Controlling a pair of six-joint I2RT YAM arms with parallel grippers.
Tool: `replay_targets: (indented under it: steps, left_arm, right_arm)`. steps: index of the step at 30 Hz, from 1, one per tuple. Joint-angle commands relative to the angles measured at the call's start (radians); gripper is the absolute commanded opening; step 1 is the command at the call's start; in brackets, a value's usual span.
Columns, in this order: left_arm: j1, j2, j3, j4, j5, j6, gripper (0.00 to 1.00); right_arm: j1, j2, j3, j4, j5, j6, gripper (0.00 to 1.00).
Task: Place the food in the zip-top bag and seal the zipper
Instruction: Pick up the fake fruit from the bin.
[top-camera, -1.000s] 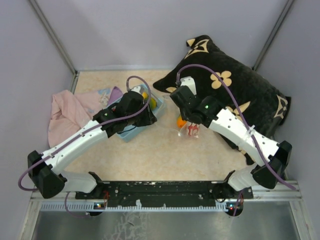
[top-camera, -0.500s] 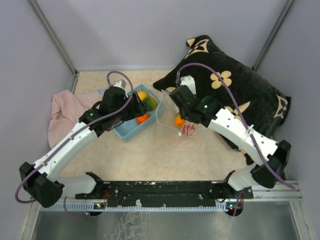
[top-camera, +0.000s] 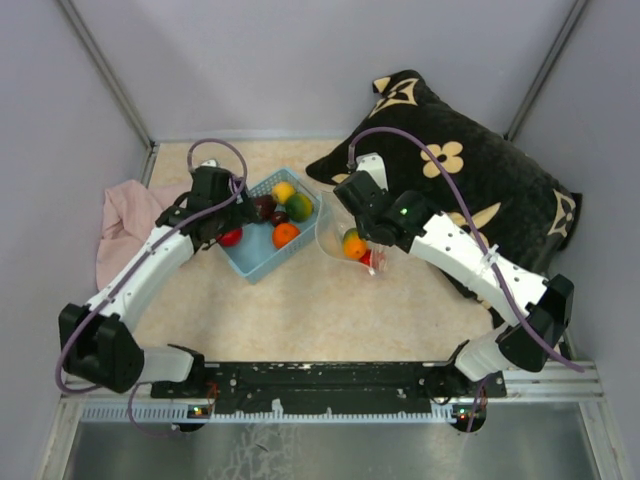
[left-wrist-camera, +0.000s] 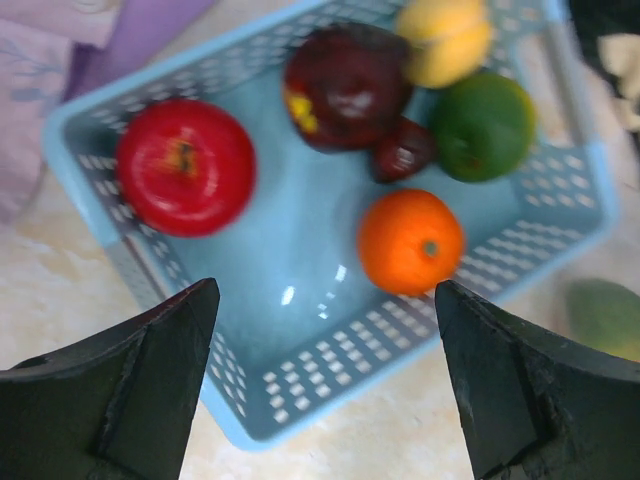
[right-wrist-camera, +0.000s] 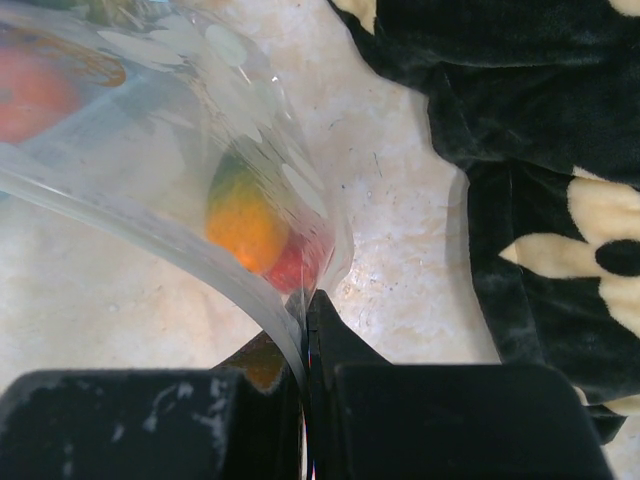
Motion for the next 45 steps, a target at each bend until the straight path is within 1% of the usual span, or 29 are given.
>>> replay_targets:
  steps: [1,6,12,15,20,28,37,40,45]
  left_arm:
    - [0.046,0.112,0.043,-0.011,-0.138,0.054,0.95]
    - [0.061,0.221,0.107,-0.025,-0.222,0.114,0.97]
    - [0.087,0.308,0.16,-0.029,-0.227,0.199,0.97]
    - [0.111,0.343,0.167,-0.024,-0.171,0.227,0.97]
    - [0.124,0.408,0.199,-0.046,-0.086,0.218,0.96]
    - [0.133,0.488,0.211,-0.098,-0.028,0.211,0.96]
    - [0.133,0.523,0.205,-0.107,0.007,0.2,0.97]
    - [0.133,0.526,0.202,-0.101,0.023,0.201,0.93]
    - [0.133,0.497,0.197,-0.107,0.057,0.187,0.78]
  right_arm:
    - [-0.007,-0.002,0.01,0.043,0.01,-0.003,0.0]
    - [-0.006,-0.002,0.008,0.041,0.006,-0.004,0.0]
    - [-0.005,-0.003,0.009,0.04,0.005,0.0,0.0]
    - [-0.005,-0.003,0.008,0.04,0.003,0.0,0.0]
    - [-0.005,0.0,0.005,0.043,-0.003,-0.001,0.0]
    - [-0.005,-0.012,-0.011,0.05,-0.008,0.005,0.0]
    - [-0.006,-0.008,-0.018,0.064,-0.023,0.006,0.0]
    - [-0.005,-0.005,-0.016,0.066,-0.024,0.006,0.0]
    - [-0.005,-0.001,-0.01,0.067,-0.025,0.002,0.0]
